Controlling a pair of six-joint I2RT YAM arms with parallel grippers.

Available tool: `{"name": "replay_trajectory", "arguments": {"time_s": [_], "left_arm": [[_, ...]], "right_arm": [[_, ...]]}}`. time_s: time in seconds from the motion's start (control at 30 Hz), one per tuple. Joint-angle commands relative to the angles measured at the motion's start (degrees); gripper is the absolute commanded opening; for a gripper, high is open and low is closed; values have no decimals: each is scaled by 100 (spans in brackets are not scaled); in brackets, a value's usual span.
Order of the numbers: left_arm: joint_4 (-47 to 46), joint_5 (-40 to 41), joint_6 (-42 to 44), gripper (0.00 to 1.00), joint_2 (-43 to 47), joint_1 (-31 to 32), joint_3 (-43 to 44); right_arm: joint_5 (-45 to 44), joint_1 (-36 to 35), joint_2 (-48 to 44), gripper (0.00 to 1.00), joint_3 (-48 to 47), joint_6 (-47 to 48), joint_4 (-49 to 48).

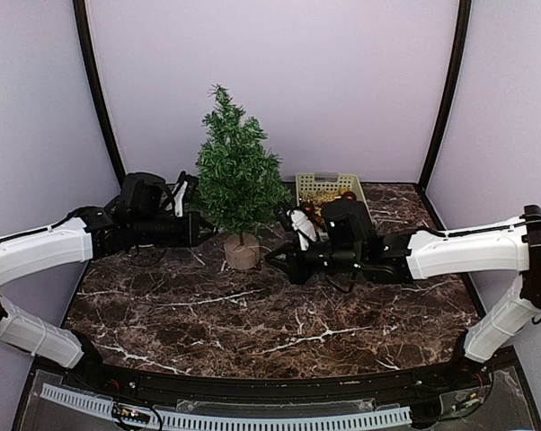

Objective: Decorate the small christmas tree
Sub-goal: Wrap the side of the string light in the gap of the branches.

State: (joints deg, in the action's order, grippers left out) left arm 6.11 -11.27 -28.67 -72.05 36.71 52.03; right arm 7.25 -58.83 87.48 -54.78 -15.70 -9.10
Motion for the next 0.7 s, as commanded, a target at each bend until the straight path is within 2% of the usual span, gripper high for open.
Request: {"name": "replay_trajectory", "arguments": {"time_s": [0.0,0.4,0.67], "left_arm": [[56,84,153,0,-7,14,-26],[139,147,188,0,95,15,-37],[346,365,291,0,201,-14,10]], "right_arm": [[-173,-52,179,0,-80,-254,-165],[-1071,-4,933,0,-82,-828,31],[-1066,405,1038,0,226,-1157,49]]}}
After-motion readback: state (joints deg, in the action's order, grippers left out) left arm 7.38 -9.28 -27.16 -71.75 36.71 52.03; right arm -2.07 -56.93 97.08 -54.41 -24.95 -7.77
